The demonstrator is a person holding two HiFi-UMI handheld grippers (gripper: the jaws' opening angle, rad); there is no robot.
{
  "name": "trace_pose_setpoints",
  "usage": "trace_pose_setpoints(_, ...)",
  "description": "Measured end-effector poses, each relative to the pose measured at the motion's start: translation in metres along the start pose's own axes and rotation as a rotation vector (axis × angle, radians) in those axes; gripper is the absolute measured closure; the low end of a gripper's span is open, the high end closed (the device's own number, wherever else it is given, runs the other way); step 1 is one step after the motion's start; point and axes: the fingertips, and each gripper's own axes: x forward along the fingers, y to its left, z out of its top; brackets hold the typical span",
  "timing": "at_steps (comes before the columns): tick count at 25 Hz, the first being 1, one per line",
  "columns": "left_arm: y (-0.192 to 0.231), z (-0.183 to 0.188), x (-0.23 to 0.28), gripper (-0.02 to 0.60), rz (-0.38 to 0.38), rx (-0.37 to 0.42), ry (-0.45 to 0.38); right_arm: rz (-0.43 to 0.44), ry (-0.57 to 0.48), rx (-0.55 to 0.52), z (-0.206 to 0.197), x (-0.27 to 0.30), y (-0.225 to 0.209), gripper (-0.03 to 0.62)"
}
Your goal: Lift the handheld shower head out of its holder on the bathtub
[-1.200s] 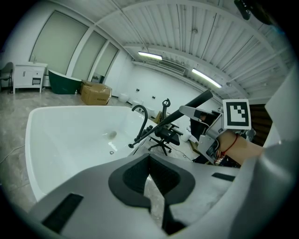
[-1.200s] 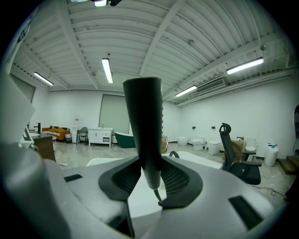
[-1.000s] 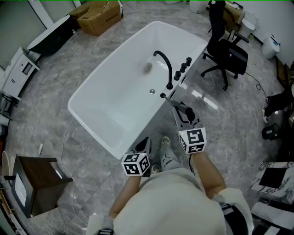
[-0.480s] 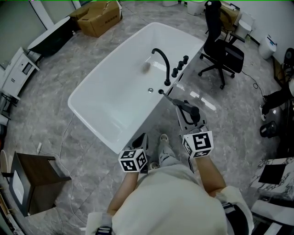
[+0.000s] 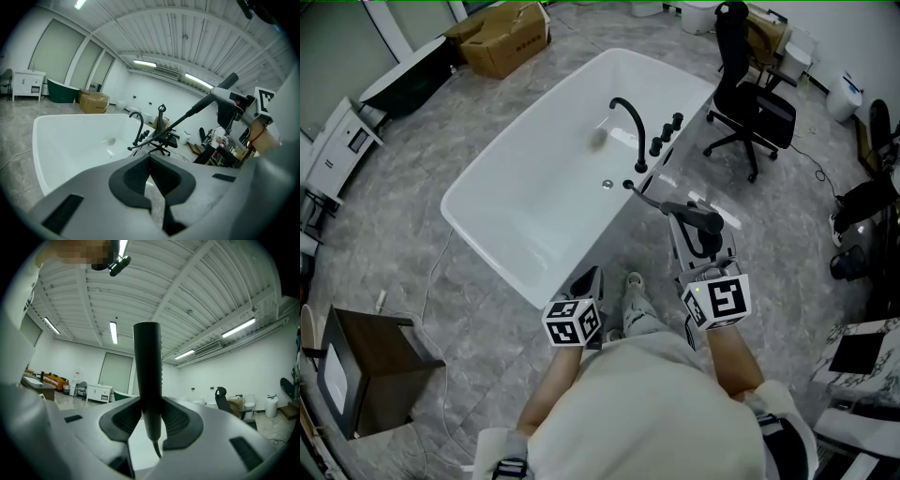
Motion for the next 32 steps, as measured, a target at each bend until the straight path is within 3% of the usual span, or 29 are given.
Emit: trace_pose_setpoints(32, -0.007, -0.006, 0.002, 0.561, 0.005, -0.006, 0.012, 0.030, 0.005, 0.033, -0.001, 0.000, -0.003, 0.453)
